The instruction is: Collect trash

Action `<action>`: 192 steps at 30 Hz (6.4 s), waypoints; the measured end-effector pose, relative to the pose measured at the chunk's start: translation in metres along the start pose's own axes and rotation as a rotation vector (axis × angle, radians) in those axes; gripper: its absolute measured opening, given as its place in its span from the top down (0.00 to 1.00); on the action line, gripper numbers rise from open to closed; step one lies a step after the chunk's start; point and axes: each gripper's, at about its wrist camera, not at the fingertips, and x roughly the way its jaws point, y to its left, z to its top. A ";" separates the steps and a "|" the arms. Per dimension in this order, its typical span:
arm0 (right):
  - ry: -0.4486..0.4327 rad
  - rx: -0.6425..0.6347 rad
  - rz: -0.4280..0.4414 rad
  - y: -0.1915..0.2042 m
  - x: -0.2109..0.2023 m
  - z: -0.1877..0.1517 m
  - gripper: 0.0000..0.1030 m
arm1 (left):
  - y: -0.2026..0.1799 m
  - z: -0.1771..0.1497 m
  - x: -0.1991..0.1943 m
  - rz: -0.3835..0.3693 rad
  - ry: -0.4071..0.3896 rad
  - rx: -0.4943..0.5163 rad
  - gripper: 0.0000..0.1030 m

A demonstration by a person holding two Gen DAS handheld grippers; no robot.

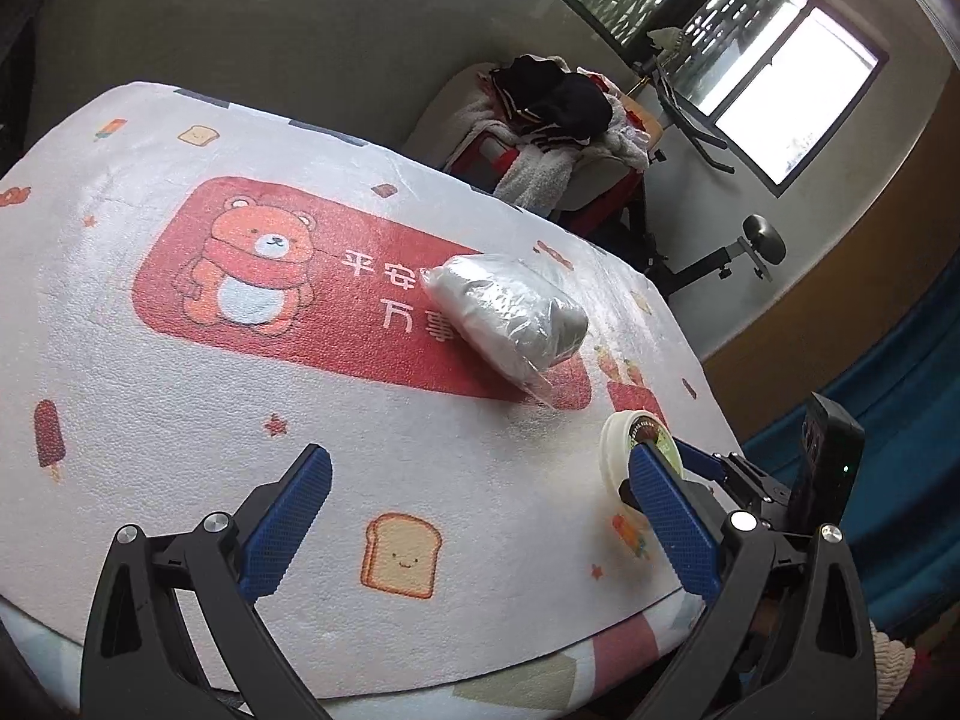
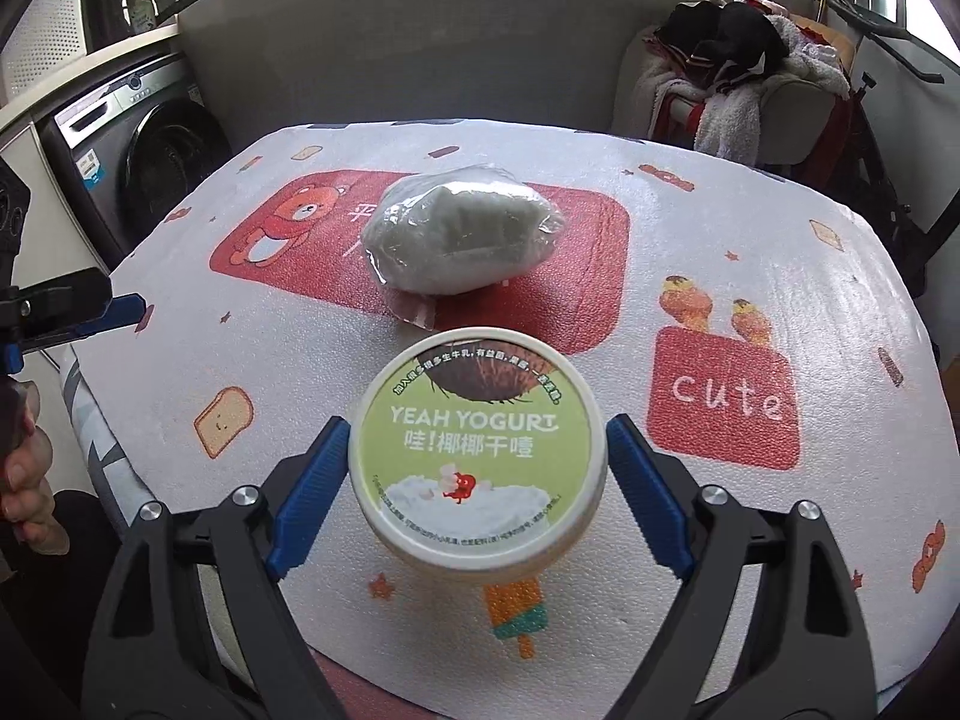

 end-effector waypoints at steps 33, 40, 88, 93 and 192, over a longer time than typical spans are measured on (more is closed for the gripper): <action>-0.073 0.117 -0.066 -0.068 -0.052 -0.019 0.18 | -0.031 0.071 0.104 0.042 0.093 0.048 0.72; -0.082 0.101 -0.049 -0.050 -0.065 -0.023 0.18 | -0.044 0.045 0.048 0.047 0.067 0.168 0.72; 0.150 -0.201 0.220 0.129 -0.078 -0.165 0.17 | -0.035 -0.161 -0.148 0.087 -0.014 0.308 0.72; 0.174 -0.210 0.226 0.131 -0.073 -0.166 0.17 | -0.032 -0.163 -0.149 0.095 -0.011 0.315 0.72; -0.267 0.010 -0.121 0.071 -0.222 -0.037 0.06 | -0.119 -0.079 -0.206 0.378 -0.349 0.470 0.06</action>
